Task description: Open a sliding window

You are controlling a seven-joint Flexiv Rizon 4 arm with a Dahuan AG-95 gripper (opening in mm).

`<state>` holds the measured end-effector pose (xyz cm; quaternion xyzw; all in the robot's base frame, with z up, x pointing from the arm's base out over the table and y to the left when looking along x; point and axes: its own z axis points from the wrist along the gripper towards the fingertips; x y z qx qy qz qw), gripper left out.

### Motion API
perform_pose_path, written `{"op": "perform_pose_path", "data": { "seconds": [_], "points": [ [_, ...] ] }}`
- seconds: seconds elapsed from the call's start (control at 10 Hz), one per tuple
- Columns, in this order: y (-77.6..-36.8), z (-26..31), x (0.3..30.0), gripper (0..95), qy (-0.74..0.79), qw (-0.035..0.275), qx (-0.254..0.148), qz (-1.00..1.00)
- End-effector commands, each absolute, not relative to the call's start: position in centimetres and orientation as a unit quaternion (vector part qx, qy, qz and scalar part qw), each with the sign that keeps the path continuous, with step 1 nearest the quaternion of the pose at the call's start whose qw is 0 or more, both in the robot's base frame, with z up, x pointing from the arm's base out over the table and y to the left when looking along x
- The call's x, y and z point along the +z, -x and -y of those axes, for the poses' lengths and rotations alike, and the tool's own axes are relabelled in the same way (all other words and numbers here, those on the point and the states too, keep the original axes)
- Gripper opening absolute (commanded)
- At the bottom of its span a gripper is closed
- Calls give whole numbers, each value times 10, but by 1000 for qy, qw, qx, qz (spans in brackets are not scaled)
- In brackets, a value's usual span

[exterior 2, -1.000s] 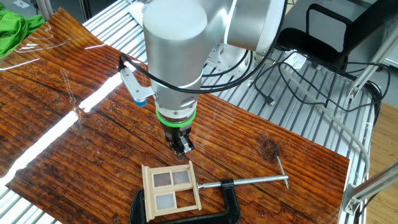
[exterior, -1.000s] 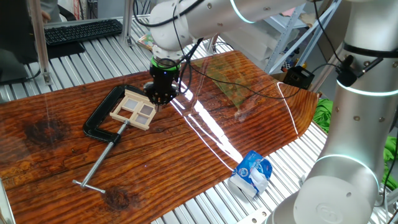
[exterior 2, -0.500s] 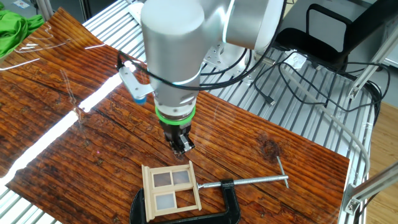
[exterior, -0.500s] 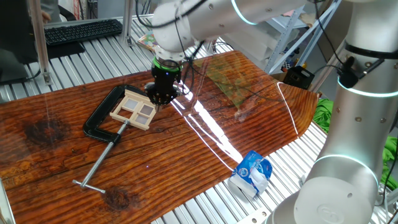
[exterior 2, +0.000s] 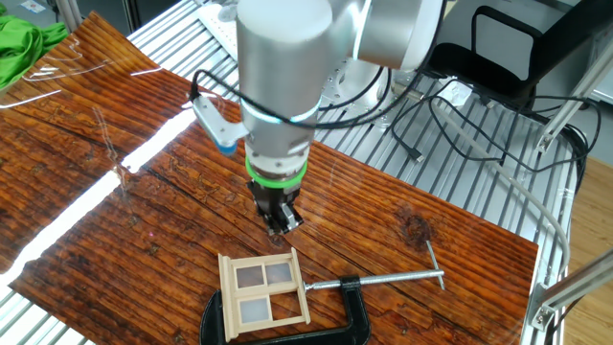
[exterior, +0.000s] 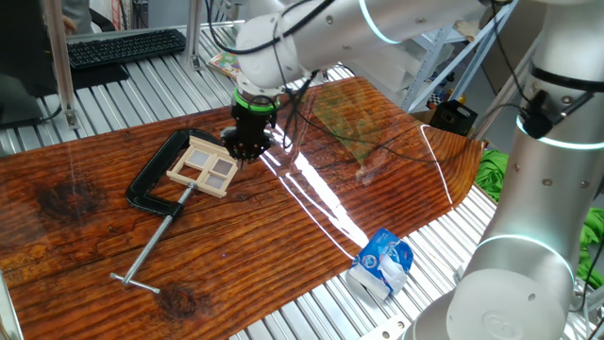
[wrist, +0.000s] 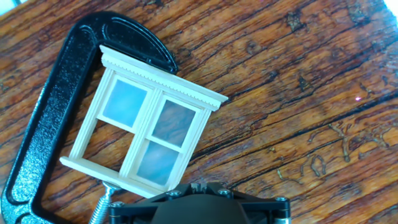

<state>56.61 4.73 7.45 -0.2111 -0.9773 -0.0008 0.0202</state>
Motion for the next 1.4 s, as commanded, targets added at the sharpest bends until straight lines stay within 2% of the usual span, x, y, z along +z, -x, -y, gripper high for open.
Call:
{"op": "perform_pose_path", "data": {
  "seconds": [0.1, 0.4, 0.8, 1.4],
  "points": [
    [-564, -47, 76, 0, 206, 25, 2, 978],
    [-564, -47, 76, 0, 208, 23, 16, 978],
    [-564, -47, 76, 0, 237, 37, -12, 971],
    [-564, -47, 76, 0, 245, 48, -14, 968]
  ]
}}
